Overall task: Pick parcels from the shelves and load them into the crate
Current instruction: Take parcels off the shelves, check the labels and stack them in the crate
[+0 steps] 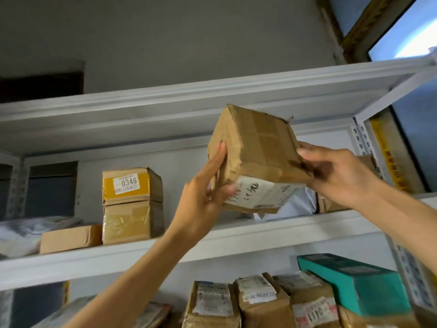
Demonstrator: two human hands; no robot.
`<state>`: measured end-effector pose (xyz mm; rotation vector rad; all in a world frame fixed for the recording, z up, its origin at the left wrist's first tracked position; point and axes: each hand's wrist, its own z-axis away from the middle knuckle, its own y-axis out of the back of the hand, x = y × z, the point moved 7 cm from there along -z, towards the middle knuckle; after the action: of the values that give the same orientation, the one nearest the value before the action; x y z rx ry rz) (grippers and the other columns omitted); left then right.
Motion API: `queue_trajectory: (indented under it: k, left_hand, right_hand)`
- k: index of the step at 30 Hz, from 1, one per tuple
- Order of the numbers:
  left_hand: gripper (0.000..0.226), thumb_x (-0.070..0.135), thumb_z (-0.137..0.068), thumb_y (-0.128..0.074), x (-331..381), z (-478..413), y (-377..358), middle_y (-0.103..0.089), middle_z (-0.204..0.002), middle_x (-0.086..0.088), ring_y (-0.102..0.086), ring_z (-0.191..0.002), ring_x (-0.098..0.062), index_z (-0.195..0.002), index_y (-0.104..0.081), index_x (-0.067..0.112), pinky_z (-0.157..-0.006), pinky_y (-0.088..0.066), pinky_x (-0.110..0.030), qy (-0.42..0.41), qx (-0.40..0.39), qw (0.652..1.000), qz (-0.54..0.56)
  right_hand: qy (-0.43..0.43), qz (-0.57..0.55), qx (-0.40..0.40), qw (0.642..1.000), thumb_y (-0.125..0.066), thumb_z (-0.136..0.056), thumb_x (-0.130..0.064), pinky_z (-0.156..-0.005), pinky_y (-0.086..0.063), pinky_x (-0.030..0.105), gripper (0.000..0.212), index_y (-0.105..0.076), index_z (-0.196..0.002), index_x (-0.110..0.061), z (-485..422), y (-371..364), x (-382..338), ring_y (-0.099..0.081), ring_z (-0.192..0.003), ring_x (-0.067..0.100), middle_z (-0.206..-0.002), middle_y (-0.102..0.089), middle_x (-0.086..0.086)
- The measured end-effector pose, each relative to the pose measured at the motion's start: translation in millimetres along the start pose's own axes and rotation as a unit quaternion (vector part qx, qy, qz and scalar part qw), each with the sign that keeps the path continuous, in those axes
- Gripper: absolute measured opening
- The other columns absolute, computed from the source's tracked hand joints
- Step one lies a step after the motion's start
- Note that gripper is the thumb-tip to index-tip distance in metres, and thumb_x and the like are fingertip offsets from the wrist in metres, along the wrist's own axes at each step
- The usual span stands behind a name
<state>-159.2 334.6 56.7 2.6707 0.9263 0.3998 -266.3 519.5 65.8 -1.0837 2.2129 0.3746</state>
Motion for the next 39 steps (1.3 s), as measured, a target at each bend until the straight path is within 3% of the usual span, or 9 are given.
queue_trajectory:
  k: [2,5,14,18,22,25,32,35,39]
  left_hand:
    - [0.044,0.023,-0.095,-0.053,-1.9,-5.5,11.6,-0.069,-0.119,0.006,-0.066,-0.109,-0.013,-0.139,-0.051,0.019,-0.083,-0.059,-0.034,0.020,0.044,0.998,0.033]
    - [0.026,0.031,-0.093,-0.050,-8.2,-9.1,18.2,-0.075,-0.098,0.006,-0.072,-0.093,-0.016,-0.112,-0.064,0.022,-0.068,-0.059,-0.025,0.058,0.056,0.994,0.077]
    - [0.035,0.036,-0.088,-0.050,-33.6,10.0,18.3,-0.074,-0.102,0.003,-0.072,-0.094,-0.014,-0.116,-0.063,0.020,-0.069,-0.057,-0.020,0.095,0.037,0.986,0.133]
    - [0.023,0.027,-0.093,-0.049,-47.8,12.2,29.8,-0.075,-0.100,0.006,-0.071,-0.092,-0.009,-0.110,-0.063,0.023,-0.068,-0.056,-0.019,0.125,0.046,0.986,0.099]
    - [0.023,0.014,-0.098,-0.048,-73.5,25.0,44.2,-0.073,-0.097,-0.001,-0.071,-0.080,-0.008,-0.116,-0.062,0.009,-0.059,-0.053,-0.017,0.169,0.059,0.982,0.061]
    - [0.024,0.018,-0.097,-0.051,-94.7,33.8,56.4,-0.074,-0.099,-0.002,-0.071,-0.089,-0.015,-0.116,-0.063,0.009,-0.067,-0.058,-0.027,0.206,0.067,0.975,0.050]
    - [0.029,0.013,-0.087,-0.069,-135.0,25.8,81.4,-0.070,-0.114,-0.003,-0.069,-0.095,-0.013,-0.115,-0.065,0.009,-0.073,-0.060,-0.026,0.256,0.046,0.964,-0.055]
    - [0.022,0.015,-0.083,-0.074,-143.9,20.5,91.1,-0.071,-0.109,0.002,-0.068,-0.085,-0.007,-0.103,-0.065,0.018,-0.065,-0.059,-0.020,0.253,0.057,0.956,-0.135]
    - [0.030,0.020,-0.079,-0.078,-147.6,23.4,108.1,-0.073,-0.107,-0.001,-0.064,-0.080,-0.007,-0.107,-0.069,0.015,-0.058,-0.052,-0.010,0.243,0.074,0.933,-0.255]
  right_hand:
    - [0.002,0.056,-0.034,0.998,-0.070,-0.060,-0.002,-0.076,-0.059,0.029,0.055,-0.066,-0.115,-0.007,1.7,-1.5,-1.6,-0.069,-0.098,0.024,-0.110,-0.070,0.012]
    - [0.021,0.125,-0.018,0.992,-0.079,-0.053,0.015,-0.091,-0.056,0.039,0.087,-0.054,-0.132,-0.012,-0.4,-7.8,3.1,-0.062,-0.117,0.024,-0.130,-0.062,0.006]
    - [0.036,0.100,0.048,0.993,-0.068,-0.063,0.001,-0.091,-0.055,0.037,0.073,-0.055,-0.133,-0.010,-9.0,-5.4,33.9,-0.057,-0.123,0.021,-0.124,-0.066,0.007]
    - [0.035,0.070,0.047,0.996,-0.065,-0.075,-0.001,-0.077,-0.058,0.030,0.054,-0.060,-0.128,-0.011,-26.8,-14.2,48.0,-0.067,-0.108,0.020,-0.115,-0.071,0.005]
    - [0.007,0.167,0.022,0.986,-0.079,-0.059,-0.006,-0.074,-0.058,0.028,0.054,-0.067,-0.111,-0.014,-38.7,-32.1,75.4,-0.070,-0.100,0.013,-0.105,-0.074,0.000]
    - [0.009,0.217,0.018,0.976,-0.085,-0.051,-0.012,-0.075,-0.060,0.030,0.060,-0.068,-0.108,-0.016,-53.1,-44.7,91.8,-0.070,-0.098,0.012,-0.103,-0.075,-0.002]
    - [-0.019,0.312,0.026,0.950,-0.090,-0.058,-0.002,-0.088,-0.057,0.035,0.067,-0.060,-0.113,-0.023,-94.0,-57.0,130.3,-0.063,-0.108,0.011,-0.108,-0.070,-0.007]
    - [-0.021,0.336,0.037,0.941,-0.089,-0.059,-0.001,-0.090,-0.056,0.038,0.071,-0.055,-0.118,-0.021,-104.8,-60.3,142.0,-0.061,-0.108,0.010,-0.110,-0.067,-0.007]
    - [-0.013,0.384,0.024,0.923,-0.088,-0.062,-0.004,-0.089,-0.055,0.033,0.072,-0.053,-0.123,-0.019,-119.0,-77.3,149.9,-0.060,-0.101,0.007,-0.108,-0.065,-0.009]
